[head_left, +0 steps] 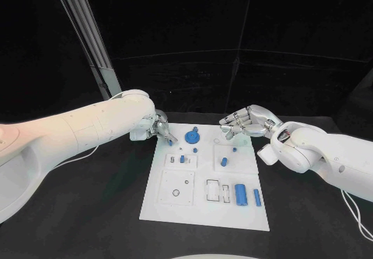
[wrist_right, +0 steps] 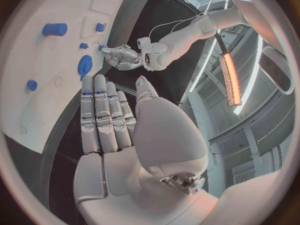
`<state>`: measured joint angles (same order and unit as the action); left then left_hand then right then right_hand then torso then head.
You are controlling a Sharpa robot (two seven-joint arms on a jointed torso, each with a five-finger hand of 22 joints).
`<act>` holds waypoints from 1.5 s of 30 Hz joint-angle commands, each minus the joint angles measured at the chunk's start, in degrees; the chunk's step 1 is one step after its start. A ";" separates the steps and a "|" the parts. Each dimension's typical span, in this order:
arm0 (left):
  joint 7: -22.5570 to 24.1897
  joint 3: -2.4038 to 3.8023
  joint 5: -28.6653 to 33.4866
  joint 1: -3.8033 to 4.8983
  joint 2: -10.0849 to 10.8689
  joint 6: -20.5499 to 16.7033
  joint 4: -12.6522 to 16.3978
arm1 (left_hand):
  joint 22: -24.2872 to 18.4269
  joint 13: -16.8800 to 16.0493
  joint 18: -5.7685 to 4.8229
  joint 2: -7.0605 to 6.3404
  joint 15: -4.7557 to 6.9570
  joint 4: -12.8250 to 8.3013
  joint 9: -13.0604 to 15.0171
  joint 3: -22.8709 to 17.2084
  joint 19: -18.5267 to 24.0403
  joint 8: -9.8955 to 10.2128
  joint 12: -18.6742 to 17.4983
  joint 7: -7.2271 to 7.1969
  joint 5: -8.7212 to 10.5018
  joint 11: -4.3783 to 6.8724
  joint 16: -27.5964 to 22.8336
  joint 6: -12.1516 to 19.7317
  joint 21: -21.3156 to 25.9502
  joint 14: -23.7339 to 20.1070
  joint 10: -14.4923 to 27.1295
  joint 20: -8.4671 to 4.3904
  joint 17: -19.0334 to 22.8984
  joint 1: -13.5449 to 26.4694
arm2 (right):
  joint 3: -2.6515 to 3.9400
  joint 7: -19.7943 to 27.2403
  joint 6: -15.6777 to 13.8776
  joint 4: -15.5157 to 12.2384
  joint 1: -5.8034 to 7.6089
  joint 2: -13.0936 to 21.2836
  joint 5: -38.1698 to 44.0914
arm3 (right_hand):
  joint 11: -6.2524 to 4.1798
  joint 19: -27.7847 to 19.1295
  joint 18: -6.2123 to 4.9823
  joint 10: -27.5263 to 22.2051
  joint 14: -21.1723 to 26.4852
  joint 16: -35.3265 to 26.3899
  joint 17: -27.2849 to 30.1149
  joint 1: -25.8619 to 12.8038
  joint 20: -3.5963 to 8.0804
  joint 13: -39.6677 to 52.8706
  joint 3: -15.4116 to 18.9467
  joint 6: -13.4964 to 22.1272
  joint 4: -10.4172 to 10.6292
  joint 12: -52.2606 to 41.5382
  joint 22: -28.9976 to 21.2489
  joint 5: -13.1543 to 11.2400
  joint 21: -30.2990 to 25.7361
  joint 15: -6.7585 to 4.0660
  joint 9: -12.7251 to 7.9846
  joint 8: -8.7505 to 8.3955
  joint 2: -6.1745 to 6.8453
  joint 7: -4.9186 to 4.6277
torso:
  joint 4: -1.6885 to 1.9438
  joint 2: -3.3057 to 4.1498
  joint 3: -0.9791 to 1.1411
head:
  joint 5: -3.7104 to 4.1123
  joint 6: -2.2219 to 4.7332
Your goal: Assemble the parts on the task board
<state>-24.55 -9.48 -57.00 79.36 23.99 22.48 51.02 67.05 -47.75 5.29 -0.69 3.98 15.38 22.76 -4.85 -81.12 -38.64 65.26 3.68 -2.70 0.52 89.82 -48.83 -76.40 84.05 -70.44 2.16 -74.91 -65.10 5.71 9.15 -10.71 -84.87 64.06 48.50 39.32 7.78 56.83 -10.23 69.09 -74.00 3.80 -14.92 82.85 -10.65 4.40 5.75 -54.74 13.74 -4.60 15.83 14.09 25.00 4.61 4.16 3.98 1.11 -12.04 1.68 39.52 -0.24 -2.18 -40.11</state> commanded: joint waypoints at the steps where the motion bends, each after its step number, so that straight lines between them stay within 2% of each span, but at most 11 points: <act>1: 0.54 0.01 -0.36 0.07 -0.17 0.42 -0.14 | 0.01 -0.10 -0.54 0.44 0.07 -0.64 -0.11 -0.21 -0.31 -0.15 0.41 0.16 -0.25 -0.10 0.18 -0.40 -0.09 5.95 -0.51 0.04 -15.09 -0.94 | 0.03 0.57 0.26 -0.07 0.10 -0.06 0.01 | 0.14 0.23 -0.21 -0.42 0.48 -0.11 0.08 -0.08 -0.27 0.09 0.08 0.39 -0.22 -0.29 -0.09 0.28 -0.26 0.11 0.08 -0.03 -0.55 0.02 | -0.01 0.01 0.00 | 0.03 -0.06; 17: 1.54 0.02 -0.35 -0.01 -0.52 -0.04 -0.78 | -0.11 -0.08 -0.50 2.85 0.19 -2.50 -0.51 -1.82 -0.22 0.01 0.43 0.02 -0.28 0.04 0.18 -0.47 0.08 5.95 -0.63 -0.06 -15.09 -4.04 | 0.04 0.57 0.41 -0.06 0.10 -0.25 0.01 | 0.15 0.25 -0.21 -0.45 0.49 -0.11 0.09 -0.08 -0.27 0.10 0.08 0.39 -0.24 -0.30 -0.12 0.31 -0.31 0.11 0.08 -0.03 -0.62 0.02 | 0.01 -0.01 0.00 | -0.04 -0.22; 23: 2.10 0.02 -0.33 -0.04 -0.60 0.32 -1.06 | -0.06 0.12 -0.50 4.66 0.43 -5.20 -0.87 -5.01 -0.22 0.34 0.19 -0.26 -0.33 0.32 0.18 -0.18 0.12 5.95 -0.51 -0.26 -15.09 -7.57 | 0.04 0.49 0.58 -0.05 0.10 -0.22 0.01 | 0.15 0.26 -0.21 -0.47 0.51 -0.11 0.11 -0.06 -0.27 0.10 0.07 0.39 -0.26 -0.31 -0.15 0.35 -0.34 0.12 0.08 -0.03 -0.69 0.02 | 0.00 -0.01 0.00 | -0.04 -0.27; 28: 2.25 0.02 0.25 -0.05 -0.48 1.14 -1.10 | -0.01 0.41 -0.50 4.93 0.61 -7.75 -1.19 -8.63 -0.22 0.66 -0.24 -0.41 -0.36 0.49 0.18 0.12 0.15 5.95 -0.27 -0.44 -15.09 -10.01 | 0.04 0.45 0.71 -0.08 0.10 -0.19 0.01 | 0.15 0.28 -0.21 -0.48 0.51 -0.10 0.12 -0.02 -0.27 0.10 0.06 0.39 -0.30 -0.32 -0.16 0.41 -0.37 0.11 0.08 -0.03 -0.73 0.02 | 0.03 0.00 0.01 | -0.02 -0.35; 31: 2.29 0.02 0.49 -0.05 -0.30 1.33 -1.03 | 0.13 0.78 -0.51 4.20 0.53 -10.08 -1.47 -14.20 -0.25 0.88 -0.77 0.01 -0.33 0.37 0.18 0.38 0.16 5.95 -0.16 -0.52 -15.09 -10.71 | 0.04 0.44 0.73 -0.09 0.10 -0.16 0.01 | 0.14 0.30 -0.21 -0.50 0.52 -0.09 0.13 0.04 -0.27 0.11 0.05 0.39 -0.36 -0.34 -0.19 0.53 -0.42 0.11 0.08 -0.02 -0.78 0.02 | 0.05 -0.03 -0.01 | -0.09 -0.37; 33: 2.31 0.02 0.89 -0.05 -0.08 1.09 -0.91 | 0.14 0.95 -0.52 3.45 0.38 -11.41 -1.52 -18.00 -0.24 0.85 -1.02 0.10 -1.27 0.24 0.18 0.49 0.19 5.95 -0.20 -0.39 -15.09 -10.46 | 0.04 0.43 0.75 -0.10 0.10 -0.14 0.01 | 0.13 0.32 -0.22 -0.51 0.52 -0.09 0.14 0.08 -0.27 0.11 0.05 0.39 -0.40 -0.35 -0.22 0.65 -0.46 0.11 0.09 -0.02 -0.81 0.02 | 0.05 -0.05 0.00 | -0.09 -0.42; 37: 1.99 0.01 3.20 -0.04 0.56 -0.09 -0.46 | 0.38 1.02 -0.52 0.72 0.04 -13.45 -1.35 -27.61 -0.30 0.23 -1.09 0.47 -3.18 0.07 0.18 -0.08 0.16 5.95 -0.87 -0.09 -15.09 -6.05 | 0.04 0.42 0.70 -0.13 0.11 -0.11 0.01 | 0.13 0.39 -0.22 -0.53 0.53 -0.07 0.17 0.14 -0.27 0.12 0.06 0.39 -0.49 -0.39 -0.28 0.96 -0.56 0.10 0.09 -0.02 -0.88 0.03 | 0.04 -0.05 0.03 | 0.30 -0.27; 40: 1.76 0.00 4.81 -0.03 1.47 -2.09 0.62 | 0.56 0.63 -0.54 -0.35 0.11 -14.60 -1.09 -30.72 -0.36 -0.22 -0.79 0.24 -4.75 0.07 0.18 -0.28 0.08 5.95 -1.31 -0.10 -15.09 -4.20 | 0.04 0.44 0.65 -0.17 0.11 -0.04 0.01 | 0.13 0.45 -0.22 -0.55 0.52 -0.05 0.20 0.16 -0.27 0.12 0.09 0.39 -0.55 -0.43 -0.34 1.31 -0.65 0.10 0.09 -0.02 -0.95 0.03 | 0.08 -0.07 0.06 | 0.11 -0.28; 41: 1.64 0.00 5.21 -0.02 1.90 -3.07 1.18 | 0.66 0.47 -0.58 -0.79 0.21 -15.00 -0.96 -31.58 -0.40 -0.43 -0.67 0.22 -5.80 0.12 0.18 -0.48 0.03 5.95 -1.50 -0.09 -15.09 -3.56 | 0.04 0.47 0.60 -0.17 0.11 -0.01 0.01 | 0.13 0.45 -0.22 -0.55 0.52 -0.05 0.20 0.16 -0.27 0.12 0.09 0.39 -0.55 -0.43 -0.34 1.31 -0.65 0.10 0.09 -0.02 -0.95 0.03 | 0.11 -0.09 0.03 | 0.08 -0.37; 43: 1.33 -0.01 5.77 -0.01 2.90 -5.27 2.61 | 0.93 0.11 -0.63 -1.69 0.33 -15.81 -0.62 -33.26 -0.52 -0.86 -0.43 -0.02 -10.02 0.31 0.18 -1.14 -0.12 5.95 -2.01 -0.19 -15.09 -2.26 | 0.04 0.56 0.51 -0.17 0.11 0.05 0.01 | 0.12 0.51 -0.23 -0.57 0.51 -0.04 0.23 0.17 -0.26 0.13 0.12 0.38 -0.60 -0.47 -0.39 1.59 -0.72 0.09 0.10 -0.01 -0.99 0.03 | 0.14 -0.12 0.00 | 0.16 -0.40; 45: 1.07 -0.03 6.11 0.00 4.06 -7.50 4.37 | 1.15 -0.15 -0.66 -2.32 0.44 -16.31 -0.42 -34.12 -0.63 -1.01 -0.27 -0.16 -12.43 0.42 0.18 -1.53 -0.25 5.95 -2.44 -0.30 -15.09 -1.23 | 0.04 0.67 0.45 -0.17 0.11 0.11 0.01 | 0.09 0.59 -0.23 -0.56 0.49 -0.03 0.25 0.23 -0.25 0.14 0.14 0.36 -0.68 -0.52 -0.45 2.00 -0.81 0.07 0.11 0.00 -1.03 0.05 | 0.20 -0.13 0.02 | 0.06 -0.36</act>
<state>-23.29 -9.51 -53.45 79.25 27.58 19.87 54.42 68.13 -47.80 5.28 -3.11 4.19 7.11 22.28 -30.54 -81.32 -39.45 64.79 3.40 -14.16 1.09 89.82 -49.98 -76.39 83.83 -72.53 1.96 -74.91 -67.00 5.72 9.13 -10.49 -84.92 64.06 48.56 39.33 7.99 57.04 -10.23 68.88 -73.80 3.80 -14.75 82.87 -10.85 4.49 5.84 -54.73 13.34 -4.82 15.45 15.84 24.55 4.81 4.20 3.98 0.64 -12.04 1.79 39.42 -0.22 -2.03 -40.48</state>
